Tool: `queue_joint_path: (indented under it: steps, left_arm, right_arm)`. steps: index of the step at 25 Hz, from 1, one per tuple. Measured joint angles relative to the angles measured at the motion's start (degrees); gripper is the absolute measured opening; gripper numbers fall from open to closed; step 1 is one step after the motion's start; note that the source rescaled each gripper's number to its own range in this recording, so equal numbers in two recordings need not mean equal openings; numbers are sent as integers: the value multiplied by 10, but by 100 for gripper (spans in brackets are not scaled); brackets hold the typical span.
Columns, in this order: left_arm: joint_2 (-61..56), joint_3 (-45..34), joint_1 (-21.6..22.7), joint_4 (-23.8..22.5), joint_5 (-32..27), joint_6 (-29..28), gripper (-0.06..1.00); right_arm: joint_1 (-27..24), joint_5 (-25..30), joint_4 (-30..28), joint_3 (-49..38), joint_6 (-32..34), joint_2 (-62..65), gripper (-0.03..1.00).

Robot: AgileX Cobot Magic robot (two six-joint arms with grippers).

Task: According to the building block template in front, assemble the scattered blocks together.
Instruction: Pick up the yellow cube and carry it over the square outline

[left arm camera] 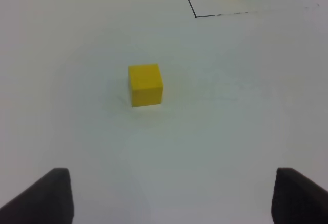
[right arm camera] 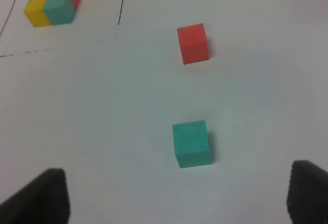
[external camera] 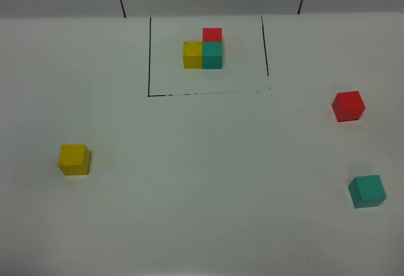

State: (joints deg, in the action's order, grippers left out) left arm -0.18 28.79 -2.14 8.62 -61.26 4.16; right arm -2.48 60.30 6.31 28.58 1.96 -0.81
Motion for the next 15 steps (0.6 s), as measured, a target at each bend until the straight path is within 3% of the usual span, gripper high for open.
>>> queue_joint_path:
  steps: [15]
  left_arm:
    - [0, 0, 0, 0, 0, 0, 72]
  right_arm:
    - [0, 0, 0, 0, 0, 0, 72]
